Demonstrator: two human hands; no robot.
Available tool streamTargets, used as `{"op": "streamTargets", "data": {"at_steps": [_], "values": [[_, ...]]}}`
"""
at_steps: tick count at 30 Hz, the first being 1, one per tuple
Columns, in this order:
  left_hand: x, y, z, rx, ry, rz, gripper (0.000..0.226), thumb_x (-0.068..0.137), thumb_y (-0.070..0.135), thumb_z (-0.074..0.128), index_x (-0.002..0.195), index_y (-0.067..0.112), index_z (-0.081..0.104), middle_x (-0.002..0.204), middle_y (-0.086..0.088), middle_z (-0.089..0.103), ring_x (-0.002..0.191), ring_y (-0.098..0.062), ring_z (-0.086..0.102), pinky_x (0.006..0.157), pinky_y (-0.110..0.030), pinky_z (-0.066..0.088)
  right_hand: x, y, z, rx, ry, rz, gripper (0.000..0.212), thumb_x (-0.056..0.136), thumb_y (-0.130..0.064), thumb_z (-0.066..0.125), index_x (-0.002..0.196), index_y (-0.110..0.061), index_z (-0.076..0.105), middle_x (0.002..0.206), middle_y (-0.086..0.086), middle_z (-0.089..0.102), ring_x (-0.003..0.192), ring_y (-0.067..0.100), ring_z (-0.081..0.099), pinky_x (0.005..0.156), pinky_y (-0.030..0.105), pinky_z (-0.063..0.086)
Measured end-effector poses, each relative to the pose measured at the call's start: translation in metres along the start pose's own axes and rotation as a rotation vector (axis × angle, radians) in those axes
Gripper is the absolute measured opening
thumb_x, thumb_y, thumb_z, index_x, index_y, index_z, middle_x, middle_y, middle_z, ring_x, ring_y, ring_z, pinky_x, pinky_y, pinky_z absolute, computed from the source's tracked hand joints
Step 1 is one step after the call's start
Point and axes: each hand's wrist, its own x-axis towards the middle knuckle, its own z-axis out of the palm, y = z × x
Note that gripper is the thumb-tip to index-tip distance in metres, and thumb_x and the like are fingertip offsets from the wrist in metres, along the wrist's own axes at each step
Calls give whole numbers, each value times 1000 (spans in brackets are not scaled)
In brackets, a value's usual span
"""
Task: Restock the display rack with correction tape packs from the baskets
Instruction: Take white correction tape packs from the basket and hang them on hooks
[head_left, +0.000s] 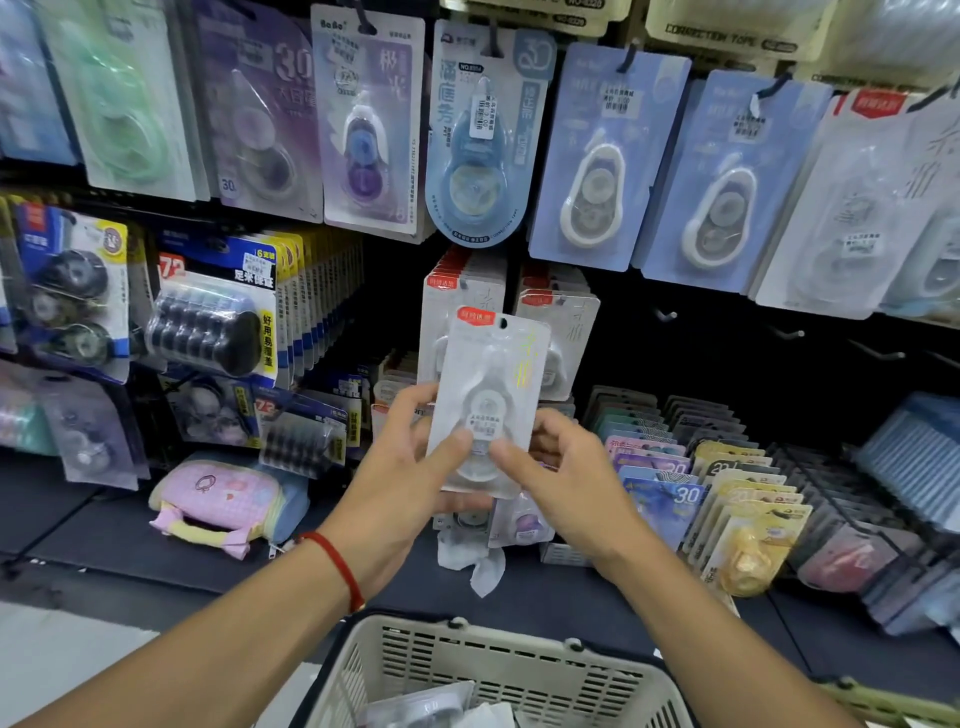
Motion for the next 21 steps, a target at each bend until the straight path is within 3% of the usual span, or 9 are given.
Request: {"op": "streamTargets", "data": {"at_steps": [4, 7, 11, 15, 18, 21], "values": [[3, -2, 7, 38, -1, 10, 51, 102, 0, 60, 144, 29, 51, 124, 1, 75, 108, -21, 75, 87, -43, 65, 3, -2, 2, 199, 239, 23, 20, 98, -21, 73, 116, -15, 66, 106, -2, 80, 98, 16, 78, 74, 25, 62], [4, -5, 11, 54, -41, -4, 65, 98, -11, 60, 150, 27, 48, 141, 0, 65, 122, -20, 68, 96, -43, 62, 5, -5, 0, 209, 384, 23, 20, 103, -27, 67, 120, -16, 63, 104, 3, 79, 90, 20, 77, 60, 29, 59], [6, -7, 15, 75, -66, 7, 72, 94, -13, 66, 147, 32, 49, 147, 5, 60, 134, -15, 60, 113, -51, 50, 4, -9, -2, 188, 426, 34, 28, 104, -36, 64, 124, -18, 61, 106, 6, 77, 76, 25, 74, 51, 30, 54], [8, -6, 19, 51, -75, 17, 71, 84, 4, 77, 138, 43, 55, 141, 17, 63, 132, -3, 59, 115, -49, 49, 3, -16, -6, 221, 424, 25, 30, 103, -34, 64, 125, -13, 62, 97, 9, 78, 52, 18, 65, 46, 28, 51], [9, -7, 19, 67, -102, 28, 72, 77, 11, 76, 137, 46, 56, 141, 23, 63, 131, 2, 58, 117, -47, 47, 5, -22, -12, 195, 398, 5, 30, 102, -35, 65, 122, -12, 63, 92, 8, 78, 51, 22, 65, 47, 32, 53], [11, -9, 18, 102, -122, 39, 76, 78, 11, 75, 145, 38, 53, 148, 16, 60, 138, -5, 55, 120, -46, 43, 5, -23, -15, 177, 394, -6, 30, 101, -35, 66, 120, -11, 65, 91, 6, 79, 53, 23, 67, 46, 34, 55]]}}
